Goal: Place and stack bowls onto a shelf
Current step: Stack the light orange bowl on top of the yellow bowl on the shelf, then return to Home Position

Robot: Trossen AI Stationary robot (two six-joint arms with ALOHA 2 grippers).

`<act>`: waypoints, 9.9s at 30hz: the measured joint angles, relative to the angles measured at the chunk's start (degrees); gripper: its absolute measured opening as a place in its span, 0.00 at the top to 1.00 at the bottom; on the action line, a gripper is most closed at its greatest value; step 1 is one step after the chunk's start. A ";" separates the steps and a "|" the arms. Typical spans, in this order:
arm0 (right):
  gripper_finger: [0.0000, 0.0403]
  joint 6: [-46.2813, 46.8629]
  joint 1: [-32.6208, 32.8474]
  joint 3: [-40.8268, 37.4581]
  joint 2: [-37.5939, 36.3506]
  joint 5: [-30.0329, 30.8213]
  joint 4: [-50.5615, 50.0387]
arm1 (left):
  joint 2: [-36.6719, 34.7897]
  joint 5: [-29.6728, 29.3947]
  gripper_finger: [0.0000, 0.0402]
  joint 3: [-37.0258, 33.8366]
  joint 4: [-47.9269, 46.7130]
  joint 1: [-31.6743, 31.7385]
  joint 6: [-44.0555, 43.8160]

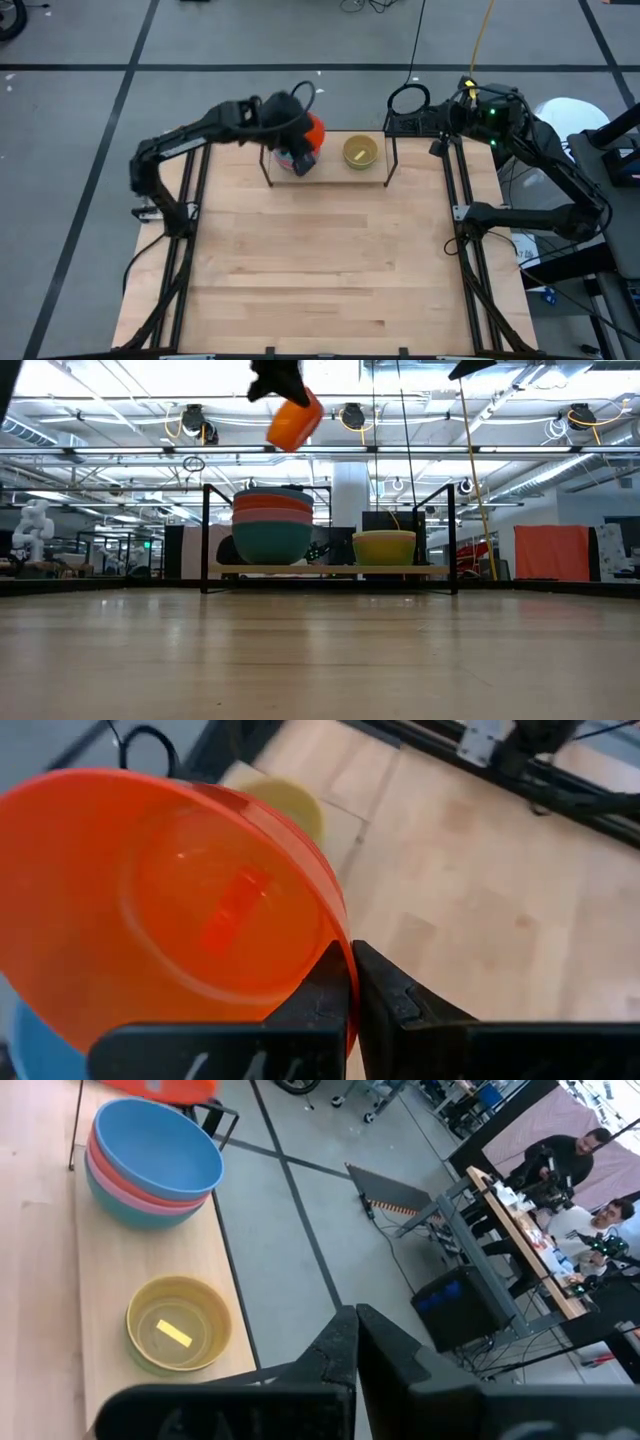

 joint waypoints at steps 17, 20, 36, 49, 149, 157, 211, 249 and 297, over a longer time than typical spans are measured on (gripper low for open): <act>1.00 1.11 0.00 0.00 0.02 0.26 -1.08 | 22.51 7.81 0.99 19.96 0.67 4.94 17.62; 1.00 1.14 0.00 0.00 0.02 0.26 -1.07 | 23.93 7.77 0.99 19.98 0.83 4.97 19.04; 1.00 2.52 0.00 0.00 0.04 0.26 -1.07 | 29.62 7.53 0.99 20.05 10.53 6.05 26.40; 1.00 2.59 -0.13 0.00 0.04 0.47 -1.04 | 35.31 7.29 0.99 19.85 11.01 6.32 29.97; 1.00 15.82 0.00 -0.02 -31.91 2.82 -12.63 | -50.43 -5.64 0.93 19.60 -29.54 -0.60 6.61; 1.00 19.03 0.00 0.00 -39.25 2.82 -13.31 | -59.62 -5.62 0.94 15.70 -29.54 2.61 7.11; 1.00 24.87 0.03 -22.05 -53.09 -4.57 1.19 | -95.73 0.63 0.94 -1.94 -29.57 24.50 14.07; 1.00 23.71 0.02 -62.19 -53.09 -6.27 40.22 | -95.82 22.18 0.94 -72.67 26.95 23.76 14.99; 1.00 29.79 0.00 -79.49 -53.00 -12.20 47.68 | -95.56 17.99 0.94 -107.75 60.23 23.74 6.26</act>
